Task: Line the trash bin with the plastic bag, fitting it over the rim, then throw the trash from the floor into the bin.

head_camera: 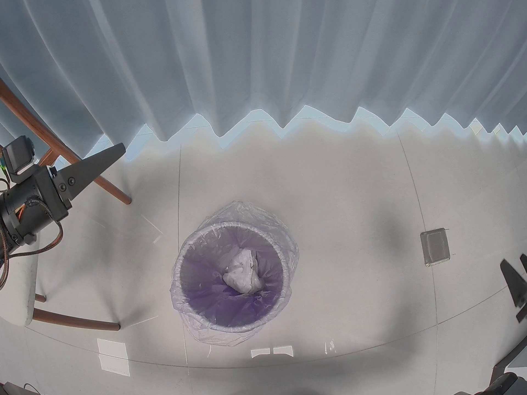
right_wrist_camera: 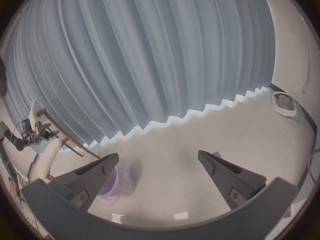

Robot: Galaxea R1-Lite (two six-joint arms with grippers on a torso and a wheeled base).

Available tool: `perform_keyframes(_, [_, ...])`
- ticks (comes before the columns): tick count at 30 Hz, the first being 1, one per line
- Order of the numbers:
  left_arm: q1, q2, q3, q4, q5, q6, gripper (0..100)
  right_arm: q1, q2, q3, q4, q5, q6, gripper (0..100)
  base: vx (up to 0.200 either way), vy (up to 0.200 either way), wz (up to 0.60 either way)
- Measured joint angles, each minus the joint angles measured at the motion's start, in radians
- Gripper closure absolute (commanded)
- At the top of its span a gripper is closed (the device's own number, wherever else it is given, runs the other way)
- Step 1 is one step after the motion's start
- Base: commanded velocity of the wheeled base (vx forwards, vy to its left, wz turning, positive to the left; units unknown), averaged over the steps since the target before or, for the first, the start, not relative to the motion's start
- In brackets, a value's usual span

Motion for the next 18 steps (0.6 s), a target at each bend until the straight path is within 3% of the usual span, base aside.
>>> perform_keyframes(9, [0.011,-0.161,0.051,0.01,0.009,0.05,0,-0.084,-0.416,0.107,0.29,-0.063,-0.145,0,0.0,0.0,0.0])
perform_keyframes(18, [0.054,-0.527,0.199,0.075,0.026,0.083,0,-0.113,-0.541,0.14,0.341,-0.124,-0.116,0,0.0,0.0,0.0])
